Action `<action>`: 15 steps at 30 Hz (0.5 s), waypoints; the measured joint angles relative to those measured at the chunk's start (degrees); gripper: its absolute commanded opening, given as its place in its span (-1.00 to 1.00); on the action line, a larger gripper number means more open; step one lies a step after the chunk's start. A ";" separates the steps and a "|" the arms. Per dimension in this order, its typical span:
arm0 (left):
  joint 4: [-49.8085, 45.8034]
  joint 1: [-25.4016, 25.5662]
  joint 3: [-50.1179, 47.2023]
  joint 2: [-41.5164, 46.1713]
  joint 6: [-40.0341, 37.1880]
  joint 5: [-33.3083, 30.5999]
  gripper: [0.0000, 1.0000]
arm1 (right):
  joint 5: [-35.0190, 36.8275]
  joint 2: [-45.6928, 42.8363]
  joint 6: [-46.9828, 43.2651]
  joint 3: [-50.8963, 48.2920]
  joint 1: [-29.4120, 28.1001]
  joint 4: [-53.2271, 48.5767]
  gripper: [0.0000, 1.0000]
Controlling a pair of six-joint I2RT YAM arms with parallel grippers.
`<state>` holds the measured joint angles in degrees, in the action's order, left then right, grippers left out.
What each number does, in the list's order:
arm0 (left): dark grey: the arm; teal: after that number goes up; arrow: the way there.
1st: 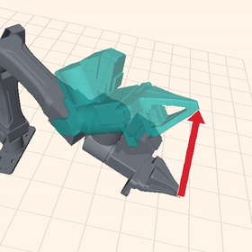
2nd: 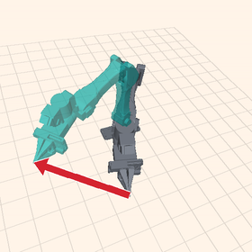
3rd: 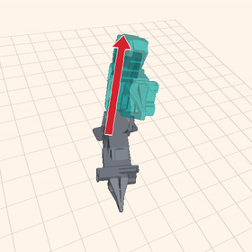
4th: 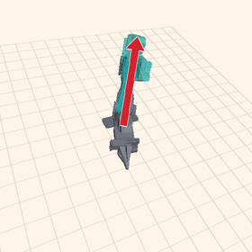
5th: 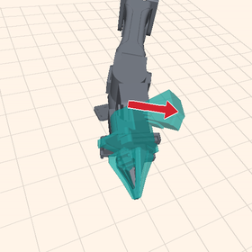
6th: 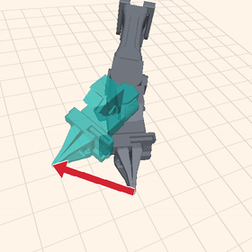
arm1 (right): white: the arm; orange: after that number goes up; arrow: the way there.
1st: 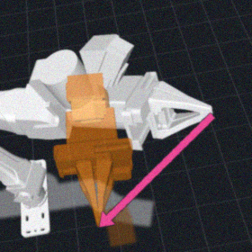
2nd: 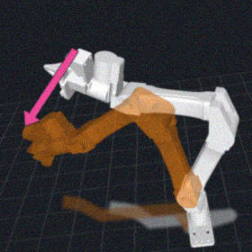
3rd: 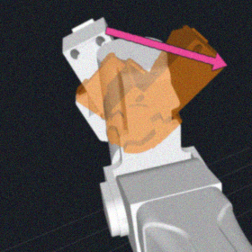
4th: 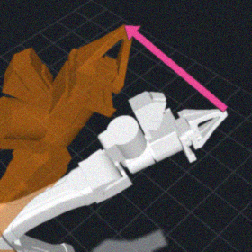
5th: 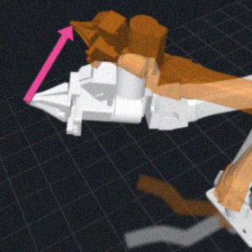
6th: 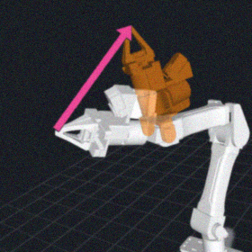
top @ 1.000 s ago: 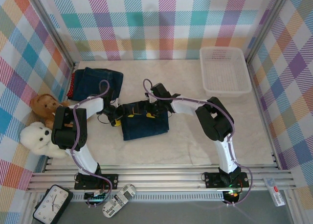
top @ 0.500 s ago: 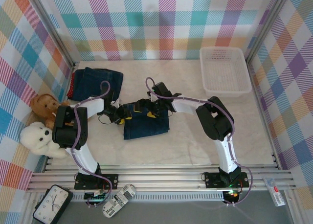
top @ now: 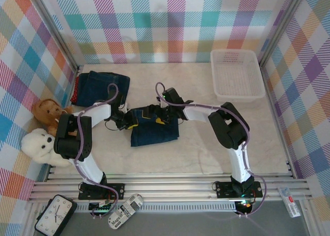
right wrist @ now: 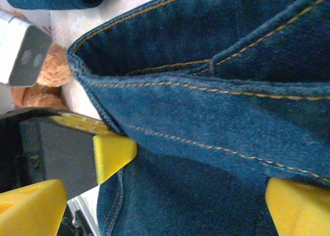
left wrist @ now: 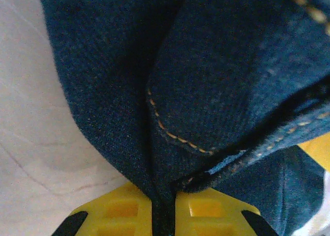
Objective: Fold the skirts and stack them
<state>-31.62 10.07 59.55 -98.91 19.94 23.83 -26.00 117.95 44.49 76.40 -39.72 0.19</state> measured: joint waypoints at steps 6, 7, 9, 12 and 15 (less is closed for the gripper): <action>-10.47 9.84 10.16 0.31 -0.79 -19.76 -1.00 | 13.18 -10.08 0.04 -6.86 1.64 -3.37 0.98; -12.55 11.43 12.66 0.22 -1.22 -23.56 -1.00 | 16.15 -12.72 -0.09 -8.13 2.23 -4.33 0.98; -16.70 13.68 18.10 -0.72 -2.10 -29.90 -1.00 | 21.07 -17.38 -0.35 -9.51 3.08 -5.90 0.98; -23.06 15.69 27.96 -4.81 -4.42 -39.76 -1.00 | 27.17 -23.65 -1.22 -10.60 4.52 -7.19 0.98; -28.89 15.67 37.83 -10.78 -7.43 -50.25 -1.00 | 31.52 -27.98 -2.01 -11.85 5.09 -7.96 0.98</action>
<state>-60.51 25.74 97.38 -109.69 12.51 -26.41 5.52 89.97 42.48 64.55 -34.63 -7.77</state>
